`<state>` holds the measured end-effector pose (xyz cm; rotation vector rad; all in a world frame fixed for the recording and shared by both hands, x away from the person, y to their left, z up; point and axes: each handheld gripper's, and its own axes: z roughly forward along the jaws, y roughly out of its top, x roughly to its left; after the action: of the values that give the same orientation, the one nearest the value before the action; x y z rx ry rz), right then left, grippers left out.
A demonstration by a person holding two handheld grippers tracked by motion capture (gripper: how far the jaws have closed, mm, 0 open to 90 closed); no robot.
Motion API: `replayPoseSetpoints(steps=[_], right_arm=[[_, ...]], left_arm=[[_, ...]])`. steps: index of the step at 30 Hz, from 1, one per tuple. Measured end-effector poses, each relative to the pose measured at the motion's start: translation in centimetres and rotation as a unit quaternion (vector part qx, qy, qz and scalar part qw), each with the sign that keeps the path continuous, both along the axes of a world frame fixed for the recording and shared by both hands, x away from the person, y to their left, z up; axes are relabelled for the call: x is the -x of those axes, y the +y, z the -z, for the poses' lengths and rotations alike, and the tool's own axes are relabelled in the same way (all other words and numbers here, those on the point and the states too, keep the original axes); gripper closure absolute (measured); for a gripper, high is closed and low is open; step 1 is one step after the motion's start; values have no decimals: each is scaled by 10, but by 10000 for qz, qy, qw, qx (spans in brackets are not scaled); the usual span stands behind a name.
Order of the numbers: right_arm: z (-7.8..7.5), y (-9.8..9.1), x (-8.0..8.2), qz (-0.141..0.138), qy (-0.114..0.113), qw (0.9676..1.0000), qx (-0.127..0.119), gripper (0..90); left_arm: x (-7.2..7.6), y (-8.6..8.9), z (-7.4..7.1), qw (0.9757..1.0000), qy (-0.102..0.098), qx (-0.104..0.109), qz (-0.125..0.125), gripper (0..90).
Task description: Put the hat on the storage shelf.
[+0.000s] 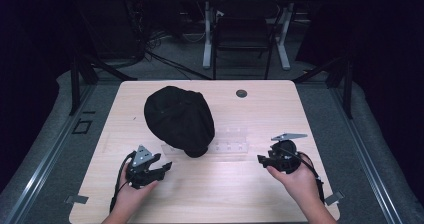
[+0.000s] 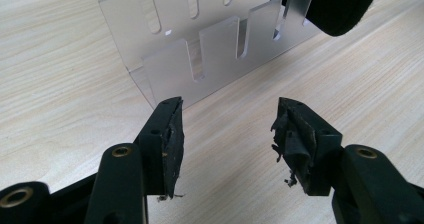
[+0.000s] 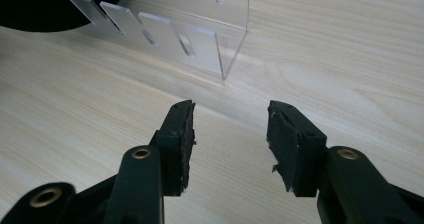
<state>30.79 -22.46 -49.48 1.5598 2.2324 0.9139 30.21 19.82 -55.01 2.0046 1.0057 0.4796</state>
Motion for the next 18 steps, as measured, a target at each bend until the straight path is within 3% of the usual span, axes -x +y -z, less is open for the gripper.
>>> replayPoseSetpoints(steps=[6, 13, 16, 17, 18], right_arm=[[13, -4, 9, 83, -38, 9998, -166, 533], [27, -6, 18, 141, -348, 9992, -118, 525], [35, -7, 23, 225, -652, 9976, -111, 516], [35, -7, 23, 225, -652, 9976, -111, 516], [38, -7, 26, 297, -815, 9962, -52, 514]], left_arm=[[1, 0, 0, 10000, -6, 18, 11, 456], [2, -3, 1, 10000, -2, -1, 55, 455], [2, -4, 1, 10000, 2, 15, 64, 452], [2, -4, 1, 10000, 2, 15, 64, 451], [2, -4, 2, 10000, -9, 28, 69, 451]])
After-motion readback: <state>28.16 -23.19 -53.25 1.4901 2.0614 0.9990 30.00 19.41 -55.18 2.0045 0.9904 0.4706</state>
